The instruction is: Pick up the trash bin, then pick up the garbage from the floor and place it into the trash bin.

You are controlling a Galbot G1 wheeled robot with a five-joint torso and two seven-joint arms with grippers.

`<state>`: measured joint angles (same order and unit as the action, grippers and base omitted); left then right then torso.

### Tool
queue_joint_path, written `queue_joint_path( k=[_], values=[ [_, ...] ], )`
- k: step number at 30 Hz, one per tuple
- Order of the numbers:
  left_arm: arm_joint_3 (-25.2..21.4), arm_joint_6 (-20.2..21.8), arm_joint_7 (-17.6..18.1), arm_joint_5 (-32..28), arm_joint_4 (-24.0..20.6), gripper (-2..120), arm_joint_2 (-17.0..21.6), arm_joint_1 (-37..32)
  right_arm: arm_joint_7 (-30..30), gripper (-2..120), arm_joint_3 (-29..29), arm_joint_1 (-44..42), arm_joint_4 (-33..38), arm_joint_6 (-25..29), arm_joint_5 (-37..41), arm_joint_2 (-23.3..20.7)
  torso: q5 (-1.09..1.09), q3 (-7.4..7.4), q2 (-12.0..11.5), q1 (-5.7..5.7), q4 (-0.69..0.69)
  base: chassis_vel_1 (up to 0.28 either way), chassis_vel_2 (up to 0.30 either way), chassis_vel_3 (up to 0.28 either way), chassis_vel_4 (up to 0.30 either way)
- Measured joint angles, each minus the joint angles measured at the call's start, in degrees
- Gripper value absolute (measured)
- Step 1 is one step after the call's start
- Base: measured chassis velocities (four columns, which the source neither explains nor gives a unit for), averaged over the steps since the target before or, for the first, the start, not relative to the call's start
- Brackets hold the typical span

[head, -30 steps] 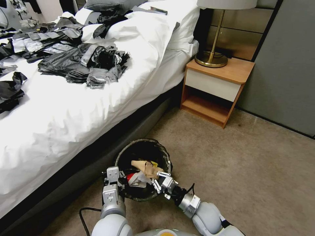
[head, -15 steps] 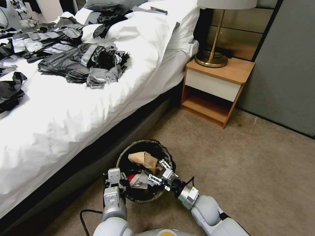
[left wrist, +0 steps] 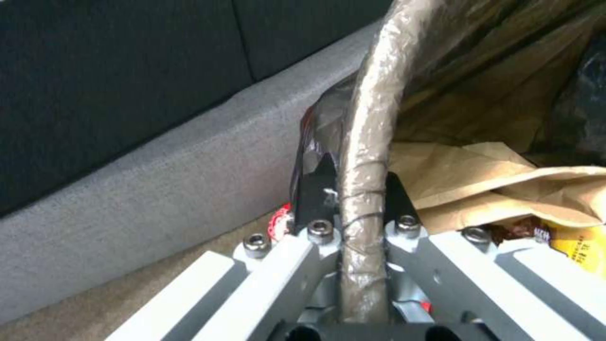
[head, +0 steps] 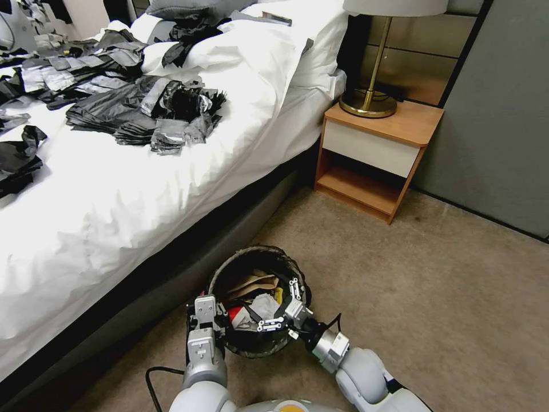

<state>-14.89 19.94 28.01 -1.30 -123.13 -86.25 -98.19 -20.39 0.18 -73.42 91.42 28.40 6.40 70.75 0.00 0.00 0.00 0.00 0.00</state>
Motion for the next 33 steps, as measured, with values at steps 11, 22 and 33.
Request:
queue_joint_path(
  k=[11, 22, 33],
  values=[
    [-1.19, -0.05, -0.05, -0.27, 0.19, 0, 0.46, 0.21, 2.14, 100, 3.82, -2.72, 9.09, 3.80, -2.51, -0.05, 0.00, 0.00, 0.00, 0.00, 0.00, 0.000, 0.000, 0.000, 0.000],
    [-2.47, -0.26, -0.09, -0.71, 0.80, 0, 1.02, -0.13, 16.05, 100, 12.64, -11.45, 27.70, 2.23, -3.41, 3.51, -0.01, 0.00, 0.00, 0.00, 0.00, 0.000, 0.000, 0.000, 0.000],
    [-3.21, -0.61, 0.39, -1.91, 0.03, 0, 1.91, -1.37, 19.77, 100, 18.82, -17.65, 21.17, 3.52, -0.38, 3.74, 0.00, 0.00, 0.00, 0.00, 0.00, 0.000, 0.000, 0.000, 0.000]
  ],
)
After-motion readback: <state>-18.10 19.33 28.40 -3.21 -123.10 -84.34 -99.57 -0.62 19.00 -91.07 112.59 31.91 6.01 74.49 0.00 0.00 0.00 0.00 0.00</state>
